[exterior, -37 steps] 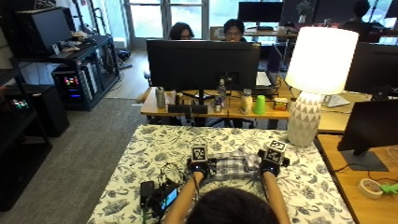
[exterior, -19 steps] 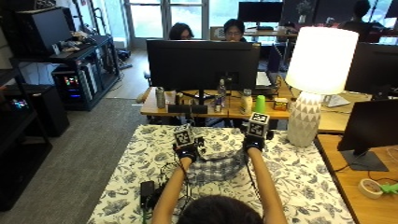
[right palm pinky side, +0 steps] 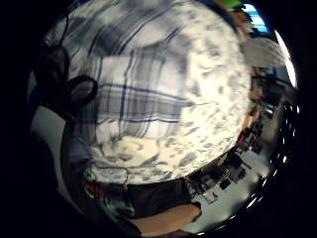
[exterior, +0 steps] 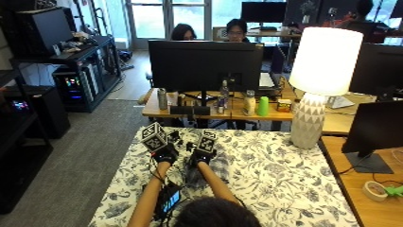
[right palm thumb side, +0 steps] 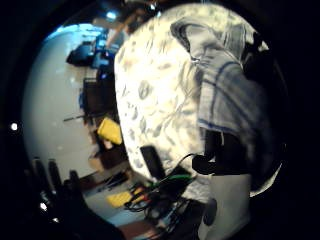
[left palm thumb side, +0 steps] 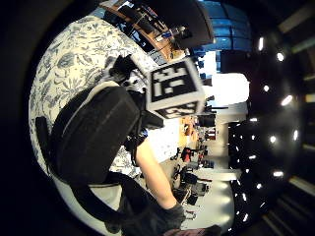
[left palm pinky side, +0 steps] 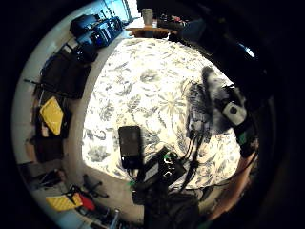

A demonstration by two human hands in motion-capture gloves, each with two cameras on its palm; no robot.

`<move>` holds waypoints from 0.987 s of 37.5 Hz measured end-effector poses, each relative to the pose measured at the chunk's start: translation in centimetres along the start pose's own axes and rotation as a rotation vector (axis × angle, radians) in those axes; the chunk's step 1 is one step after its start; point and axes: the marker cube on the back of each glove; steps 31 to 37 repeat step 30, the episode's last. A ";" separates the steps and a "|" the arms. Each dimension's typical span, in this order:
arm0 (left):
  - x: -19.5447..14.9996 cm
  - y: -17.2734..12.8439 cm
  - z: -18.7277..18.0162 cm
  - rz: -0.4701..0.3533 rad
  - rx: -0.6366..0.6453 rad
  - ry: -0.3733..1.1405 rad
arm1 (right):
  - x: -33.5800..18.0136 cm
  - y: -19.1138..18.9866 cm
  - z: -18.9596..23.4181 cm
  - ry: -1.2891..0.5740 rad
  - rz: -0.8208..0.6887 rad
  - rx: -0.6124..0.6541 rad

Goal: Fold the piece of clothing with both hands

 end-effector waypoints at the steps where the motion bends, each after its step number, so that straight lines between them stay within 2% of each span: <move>1: -0.7 -0.1 -0.2 -0.009 0.001 0.005 | -0.2 0.3 0.9 -0.013 0.037 -0.072; 3: -2.0 -0.2 -0.6 -0.032 0.005 0.018 | -0.4 0.5 1.7 -0.054 0.077 -0.125; 6: -3.5 -0.3 -1.1 -0.065 0.019 0.029 | -0.2 0.5 0.4 -0.117 0.098 -0.081; 9: -4.4 -0.4 -1.5 -0.089 0.024 0.021 | -0.3 2.9 -3.3 -0.214 -0.040 -0.175; 10: -4.7 -0.5 -1.5 -0.097 0.022 0.013 | -0.1 3.5 -5.1 -0.225 -0.069 -0.163; 12: -5.2 -0.7 -1.6 -0.111 0.022 -0.006 | 0.7 3.5 -8.6 -0.198 -0.059 -0.014; 15: -5.0 -0.7 -1.9 -0.121 0.027 -0.024 | 3.0 1.3 -13.3 -0.138 -0.053 0.202; 17: -4.3 -0.8 -1.9 -0.118 0.018 -0.046 | 5.4 0.4 -16.7 -0.102 -0.036 0.292; 21: -2.5 -0.4 -2.0 -0.093 -0.010 -0.122 | 8.9 2.4 -22.0 -0.067 0.030 0.396; 24: -2.1 -1.9 -0.9 -0.079 -0.015 -0.160 | 10.6 3.7 -22.9 -0.055 0.054 0.391; 27: -1.3 -2.9 0.0 -0.052 -0.023 -0.168 | 12.3 2.9 -22.0 -0.063 0.083 0.356; 37: -0.6 -2.8 0.2 -0.049 -0.033 -0.170 | 13.4 2.1 -21.0 -0.075 0.112 0.321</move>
